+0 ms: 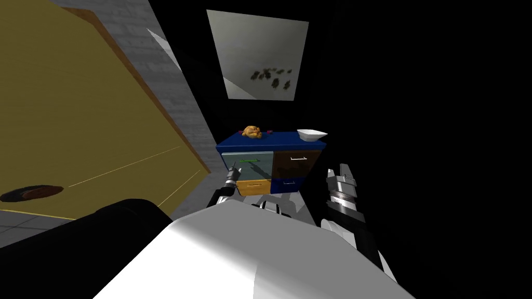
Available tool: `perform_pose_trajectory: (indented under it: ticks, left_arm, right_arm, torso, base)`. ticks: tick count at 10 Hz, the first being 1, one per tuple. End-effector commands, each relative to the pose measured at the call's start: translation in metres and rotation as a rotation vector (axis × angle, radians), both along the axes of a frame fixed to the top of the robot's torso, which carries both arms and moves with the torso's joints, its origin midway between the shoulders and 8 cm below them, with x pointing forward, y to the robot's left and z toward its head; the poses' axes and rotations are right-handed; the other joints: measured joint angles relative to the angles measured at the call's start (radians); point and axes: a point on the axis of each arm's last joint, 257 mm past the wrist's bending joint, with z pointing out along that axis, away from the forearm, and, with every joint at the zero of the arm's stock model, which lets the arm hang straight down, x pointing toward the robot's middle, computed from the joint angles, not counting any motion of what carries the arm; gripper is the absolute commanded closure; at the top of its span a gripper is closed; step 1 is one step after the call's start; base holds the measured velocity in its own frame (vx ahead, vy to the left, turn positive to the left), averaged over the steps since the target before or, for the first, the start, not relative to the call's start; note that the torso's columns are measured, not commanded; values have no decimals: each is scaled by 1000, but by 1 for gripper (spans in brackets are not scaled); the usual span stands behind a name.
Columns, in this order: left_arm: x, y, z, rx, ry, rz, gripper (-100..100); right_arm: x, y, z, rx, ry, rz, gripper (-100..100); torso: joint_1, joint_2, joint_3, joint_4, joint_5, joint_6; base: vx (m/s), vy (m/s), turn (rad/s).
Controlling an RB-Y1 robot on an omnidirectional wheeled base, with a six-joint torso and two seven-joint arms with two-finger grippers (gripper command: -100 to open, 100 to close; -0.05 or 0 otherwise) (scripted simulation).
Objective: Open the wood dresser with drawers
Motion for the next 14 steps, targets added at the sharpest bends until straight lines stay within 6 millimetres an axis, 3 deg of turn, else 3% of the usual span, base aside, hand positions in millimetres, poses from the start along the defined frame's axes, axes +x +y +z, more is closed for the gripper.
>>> perform_pose_trajectory:
  ticks: [1, 4, 5, 9, 14]
  left_arm:
    - [1, 1, 0, -3, -2, 0, -100]
    - [-2, 3, 7, -6, -4, 1, -100]
    - [1, 1, 1, -4, -3, 0, 100]
    - [-8, 0, 11, -5, -7, -6, 100]
    - [-14, -4, 10, -6, 1, -13, 100]
  right_arm:
    - [0, 0, 0, 0, 0, 0, 0]
    - [0, 0, 0, 0, 0, 0, 0]
    - [0, 0, 0, 0, 0, 0, 0]
    - [0, 0, 0, 1, -1, 0, 0]
    - [0, 0, 0, 0, -1, 1, 0]
  torso:
    - [0, 5, 3, 2, 0, 0]
    - [-1, 7, 5, 2, 0, 0]
    - [-2, 9, 5, 2, 0, 0]
    - [-6, 14, 9, 5, -2, -1]
    - [-4, 12, 7, 5, -2, 0]
  base:
    - [83, 25, -3]
    - [101, 22, 3]
    - [-76, -9, -5]
    - [-133, -50, 18]
    - [-162, -46, 13]
